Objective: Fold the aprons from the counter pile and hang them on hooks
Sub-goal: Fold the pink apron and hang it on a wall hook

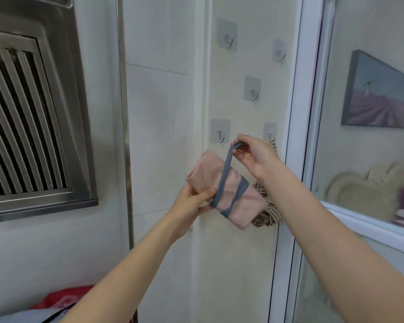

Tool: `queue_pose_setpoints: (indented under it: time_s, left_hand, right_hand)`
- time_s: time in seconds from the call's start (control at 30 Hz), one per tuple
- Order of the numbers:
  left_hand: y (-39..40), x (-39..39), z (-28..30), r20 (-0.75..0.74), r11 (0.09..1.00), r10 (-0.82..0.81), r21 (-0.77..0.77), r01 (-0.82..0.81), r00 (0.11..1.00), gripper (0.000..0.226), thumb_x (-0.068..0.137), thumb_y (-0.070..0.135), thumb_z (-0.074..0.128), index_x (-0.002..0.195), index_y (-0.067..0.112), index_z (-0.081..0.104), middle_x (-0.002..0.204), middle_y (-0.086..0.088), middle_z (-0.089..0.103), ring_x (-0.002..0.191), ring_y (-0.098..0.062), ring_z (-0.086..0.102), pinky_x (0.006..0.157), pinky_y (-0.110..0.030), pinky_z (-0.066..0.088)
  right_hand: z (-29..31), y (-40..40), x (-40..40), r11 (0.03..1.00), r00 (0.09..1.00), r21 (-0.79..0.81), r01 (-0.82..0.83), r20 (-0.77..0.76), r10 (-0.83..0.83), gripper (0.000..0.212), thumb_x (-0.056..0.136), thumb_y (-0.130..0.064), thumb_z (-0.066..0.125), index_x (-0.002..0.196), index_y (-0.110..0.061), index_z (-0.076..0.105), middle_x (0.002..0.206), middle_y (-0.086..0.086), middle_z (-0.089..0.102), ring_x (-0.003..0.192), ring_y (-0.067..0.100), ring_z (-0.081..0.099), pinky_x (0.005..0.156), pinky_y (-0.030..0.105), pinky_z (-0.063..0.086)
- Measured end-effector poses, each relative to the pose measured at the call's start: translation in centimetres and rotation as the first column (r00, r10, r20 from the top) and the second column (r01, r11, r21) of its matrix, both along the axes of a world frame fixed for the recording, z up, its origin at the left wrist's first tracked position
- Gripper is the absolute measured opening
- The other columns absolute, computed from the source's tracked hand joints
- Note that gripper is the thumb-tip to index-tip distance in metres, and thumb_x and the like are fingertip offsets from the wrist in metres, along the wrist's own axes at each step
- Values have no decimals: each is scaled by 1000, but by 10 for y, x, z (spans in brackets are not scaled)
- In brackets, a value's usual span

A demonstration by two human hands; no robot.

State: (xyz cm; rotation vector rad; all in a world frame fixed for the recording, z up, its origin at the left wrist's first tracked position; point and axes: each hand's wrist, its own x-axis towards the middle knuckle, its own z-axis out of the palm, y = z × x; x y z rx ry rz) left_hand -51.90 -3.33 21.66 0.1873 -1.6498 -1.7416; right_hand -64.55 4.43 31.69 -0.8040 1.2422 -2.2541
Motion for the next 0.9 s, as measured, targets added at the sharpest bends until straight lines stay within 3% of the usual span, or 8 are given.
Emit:
queue_pose_setpoints:
  time_s: [0.1, 0.17, 0.3, 0.37, 0.47, 0.67, 0.8, 0.9]
  left_hand:
    - [7, -20, 5, -92, 990, 118, 84, -110, 989, 21, 85, 7, 66, 101, 21, 63, 100, 1, 71, 94, -17, 66, 84, -31, 54]
    - [8, -31, 6, -125, 962, 256, 130, -240, 959, 15, 82, 9, 70, 90, 20, 65, 93, -2, 71, 88, -19, 66, 77, -27, 55]
    - [14, -46, -10, -118, 877, 426, 297, -377, 897, 8, 79, 9, 73, 75, 11, 67, 75, -4, 71, 70, -14, 68, 66, -22, 55]
    - [18, -52, -19, -102, 835, 461, 388, -391, 882, 8, 77, 9, 75, 74, 9, 68, 73, -4, 71, 64, -10, 68, 61, -18, 54]
    - [20, -56, -21, -93, 823, 481, 390, -413, 872, 7, 77, 7, 75, 78, 7, 68, 76, -6, 71, 67, -10, 68, 59, -15, 54]
    - [16, -56, -19, -73, 844, 460, 347, -410, 885, 11, 77, 7, 75, 85, 5, 69, 88, -14, 72, 84, -24, 69, 79, -33, 56]
    - [16, -58, -26, -78, 855, 399, 393, -340, 914, 16, 79, 7, 73, 93, 1, 69, 95, -16, 72, 95, -29, 68, 86, -34, 55]
    - [19, -58, -25, -119, 893, 268, 402, -200, 956, 26, 85, 15, 68, 103, -3, 66, 100, -15, 71, 97, -26, 68, 89, -30, 54]
  right_hand:
    - [17, -4, -3, 990, 974, 17, 140, -185, -134, 20, 85, 2, 56, 65, -2, 58, 68, 10, 58, 58, 15, 56, 49, 18, 48]
    - [26, -11, -6, 978, 937, 36, 205, -295, -186, 18, 85, -1, 60, 67, -5, 61, 71, 9, 61, 62, 18, 59, 54, 22, 50]
    - [30, -30, -9, 928, 825, 152, 341, -523, -217, 22, 80, -10, 67, 58, -13, 66, 73, 12, 69, 80, 29, 68, 82, 40, 56]
    - [27, -34, -7, 909, 807, 155, 388, -533, -254, 23, 80, -9, 66, 57, -12, 66, 66, 7, 68, 71, 21, 66, 78, 32, 56]
    - [26, -35, -5, 884, 738, 132, 448, -613, -283, 20, 84, -12, 63, 64, -10, 68, 65, 2, 66, 60, 11, 55, 63, 21, 47]
    - [23, -33, -18, 940, 864, 170, 296, -468, -187, 18, 82, -11, 67, 65, -14, 66, 78, 11, 68, 84, 31, 68, 83, 42, 56]
    - [18, -32, -11, 938, 804, 237, 253, -590, -67, 13, 83, -12, 68, 70, -13, 68, 77, 6, 68, 84, 26, 68, 85, 37, 56]
    - [16, -33, -15, 929, 827, 214, 303, -544, -144, 21, 82, -12, 68, 62, -14, 66, 72, 7, 68, 79, 29, 69, 83, 44, 56]
